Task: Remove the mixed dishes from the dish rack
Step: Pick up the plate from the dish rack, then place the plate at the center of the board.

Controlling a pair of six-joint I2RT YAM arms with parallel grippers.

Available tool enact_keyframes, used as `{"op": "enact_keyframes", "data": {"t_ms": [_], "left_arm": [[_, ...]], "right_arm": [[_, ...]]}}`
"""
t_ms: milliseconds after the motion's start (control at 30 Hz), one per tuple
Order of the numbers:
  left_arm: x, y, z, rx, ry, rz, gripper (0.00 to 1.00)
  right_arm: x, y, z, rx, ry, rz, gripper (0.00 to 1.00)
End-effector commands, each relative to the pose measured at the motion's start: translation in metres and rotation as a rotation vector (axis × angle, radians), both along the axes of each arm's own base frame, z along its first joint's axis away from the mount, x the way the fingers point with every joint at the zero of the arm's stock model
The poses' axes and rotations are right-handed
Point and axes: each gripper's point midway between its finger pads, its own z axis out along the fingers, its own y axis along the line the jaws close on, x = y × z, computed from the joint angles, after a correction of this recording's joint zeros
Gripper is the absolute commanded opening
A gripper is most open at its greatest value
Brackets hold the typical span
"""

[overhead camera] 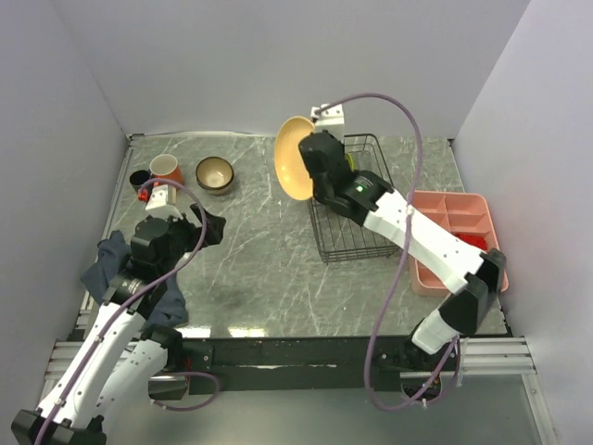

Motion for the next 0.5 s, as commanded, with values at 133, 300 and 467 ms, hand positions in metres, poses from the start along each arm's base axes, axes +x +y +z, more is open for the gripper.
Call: {"op": "enact_keyframes", "data": {"t_ms": [133, 300, 467], "left_arm": [[0.003, -0.05, 0.051, -0.234, -0.064, -0.192, 1.0], [0.007, -0.061, 0.048, -0.295, -0.035, -0.222, 1.0], [0.013, -0.067, 0.029, -0.326, 0.025, -0.219, 0.99]], "right_arm": [[-0.04, 0.023, -0.02, 0.408, 0.083, 0.188, 0.0], [-0.062, 0.029, -0.034, 0.568, 0.126, 0.272, 0.0], [-0.075, 0.032, -0.041, 0.664, 0.151, 0.314, 0.0]]}}
